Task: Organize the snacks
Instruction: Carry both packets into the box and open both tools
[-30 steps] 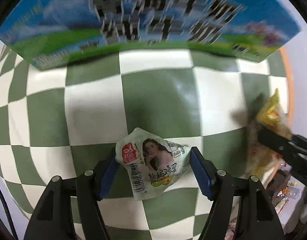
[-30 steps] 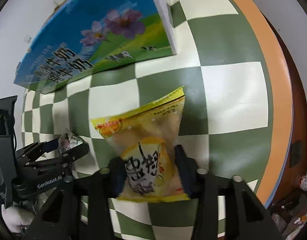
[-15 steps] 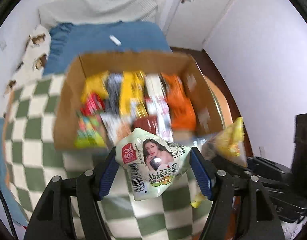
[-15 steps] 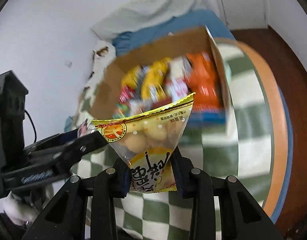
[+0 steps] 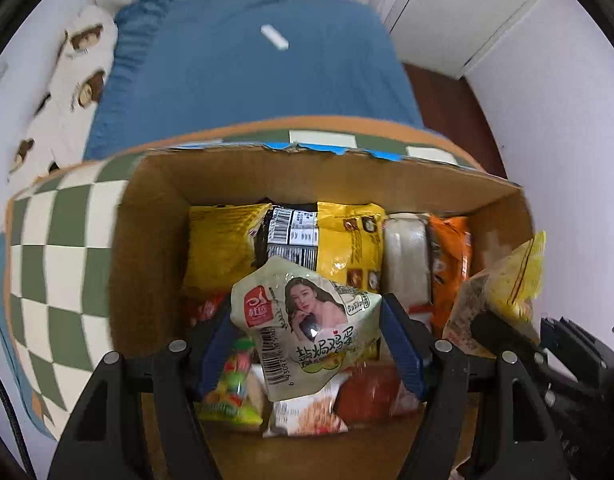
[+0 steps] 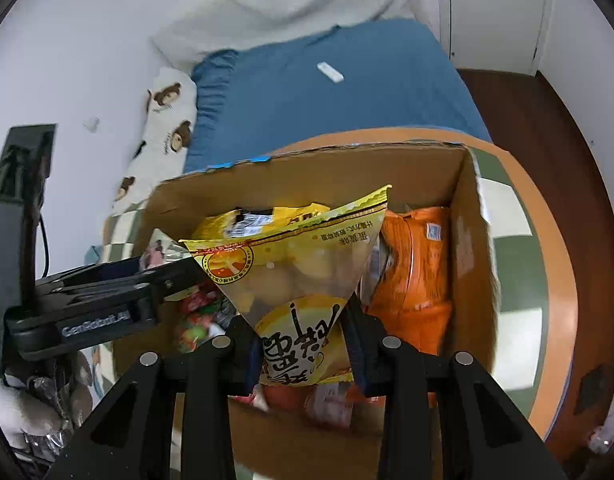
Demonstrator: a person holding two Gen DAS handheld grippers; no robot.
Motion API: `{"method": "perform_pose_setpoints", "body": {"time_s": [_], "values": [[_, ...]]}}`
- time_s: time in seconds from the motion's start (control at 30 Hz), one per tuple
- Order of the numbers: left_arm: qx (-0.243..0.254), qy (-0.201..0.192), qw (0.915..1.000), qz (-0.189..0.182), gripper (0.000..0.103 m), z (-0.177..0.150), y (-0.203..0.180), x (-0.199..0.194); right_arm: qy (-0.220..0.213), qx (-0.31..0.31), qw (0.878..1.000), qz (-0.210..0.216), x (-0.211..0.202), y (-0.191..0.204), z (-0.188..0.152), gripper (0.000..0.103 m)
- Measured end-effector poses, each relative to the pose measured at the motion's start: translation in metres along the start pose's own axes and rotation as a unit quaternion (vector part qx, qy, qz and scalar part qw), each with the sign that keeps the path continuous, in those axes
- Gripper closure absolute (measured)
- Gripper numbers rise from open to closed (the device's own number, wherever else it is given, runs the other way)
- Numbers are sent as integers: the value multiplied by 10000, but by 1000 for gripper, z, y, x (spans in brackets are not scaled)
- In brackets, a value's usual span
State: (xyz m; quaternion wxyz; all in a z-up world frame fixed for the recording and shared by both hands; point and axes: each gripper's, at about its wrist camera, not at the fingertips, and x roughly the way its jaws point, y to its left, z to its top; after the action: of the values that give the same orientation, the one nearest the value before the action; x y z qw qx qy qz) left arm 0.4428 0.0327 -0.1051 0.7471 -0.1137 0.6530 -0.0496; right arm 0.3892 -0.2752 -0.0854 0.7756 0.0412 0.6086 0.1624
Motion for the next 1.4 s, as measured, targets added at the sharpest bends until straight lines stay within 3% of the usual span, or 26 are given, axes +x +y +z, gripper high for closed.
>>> {"method": "perform_pose_setpoints", "body": {"time_s": [0.2,0.27,0.3,0.33,0.77,1.0,1.4], "values": [[-103,621,9980,-65,32,17,5,42,476,8,9989,11,45,-2,21,63],[-144,723,9973,-48,27,21,8,52,664,5,9977,-95,56,-3,24,34],[-188,748,9970,-95,15,21,10,53,704,15,9974,-138,57,-5,23,6],[-204,736,9971,-81,5,20,11,53,721,10,9973,-159,58,-7,19,3],[22,28,9994,343,4,-4,4,14,608,-51,9963,-602,31,-17,-4,3],[180,-380,9964,732,4,-39,-1,-4,385,30,9964,-753,10,-23,-26,2],[172,-792,9930,860,4,-87,0,-29,6,86,9957,-923,-17,-22,-56,2]]}}
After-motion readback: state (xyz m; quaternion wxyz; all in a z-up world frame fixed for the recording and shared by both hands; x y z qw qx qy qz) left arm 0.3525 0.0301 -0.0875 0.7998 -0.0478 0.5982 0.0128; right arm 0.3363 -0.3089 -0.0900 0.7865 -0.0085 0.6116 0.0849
